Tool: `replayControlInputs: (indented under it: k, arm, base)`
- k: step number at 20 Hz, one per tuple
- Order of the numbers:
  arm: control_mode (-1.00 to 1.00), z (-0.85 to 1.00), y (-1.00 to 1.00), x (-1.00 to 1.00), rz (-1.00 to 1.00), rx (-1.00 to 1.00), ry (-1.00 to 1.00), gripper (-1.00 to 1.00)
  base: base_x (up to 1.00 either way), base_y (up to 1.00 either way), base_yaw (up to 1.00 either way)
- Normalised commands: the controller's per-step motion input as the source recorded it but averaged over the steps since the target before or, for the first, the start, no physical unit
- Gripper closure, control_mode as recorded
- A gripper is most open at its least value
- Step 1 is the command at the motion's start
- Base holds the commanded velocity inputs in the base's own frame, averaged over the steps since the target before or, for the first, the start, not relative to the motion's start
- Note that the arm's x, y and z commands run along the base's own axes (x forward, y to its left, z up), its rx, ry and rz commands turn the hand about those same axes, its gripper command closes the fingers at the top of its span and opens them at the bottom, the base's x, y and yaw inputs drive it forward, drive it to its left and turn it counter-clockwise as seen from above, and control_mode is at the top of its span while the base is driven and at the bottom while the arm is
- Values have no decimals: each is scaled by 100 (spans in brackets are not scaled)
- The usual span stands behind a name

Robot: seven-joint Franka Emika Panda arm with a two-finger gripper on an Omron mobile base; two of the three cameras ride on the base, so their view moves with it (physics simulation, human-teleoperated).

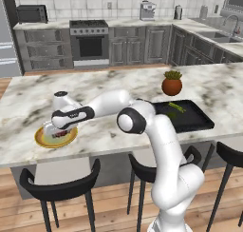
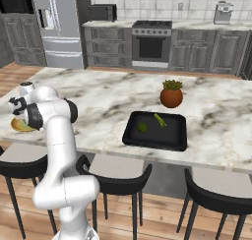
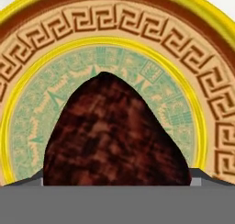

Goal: Create a steak meal by picking up the steak and asparagus from the tray and placing them on the plate. Leave the lime on the tray.

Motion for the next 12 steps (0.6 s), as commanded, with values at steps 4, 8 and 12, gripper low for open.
replayControlInputs:
  k: [4, 8, 12]
  arm:
    - [-100, -27, 21, 19, 0, -2, 0, 100]
    - [-100, -21, 2, 2, 0, -1, 0, -100]
    - [-100, -4, -9, -4, -2, 0, -1, -100]
  base:
    - [0, 0, 0]
    - [0, 0, 0]
    - [0, 0, 0]
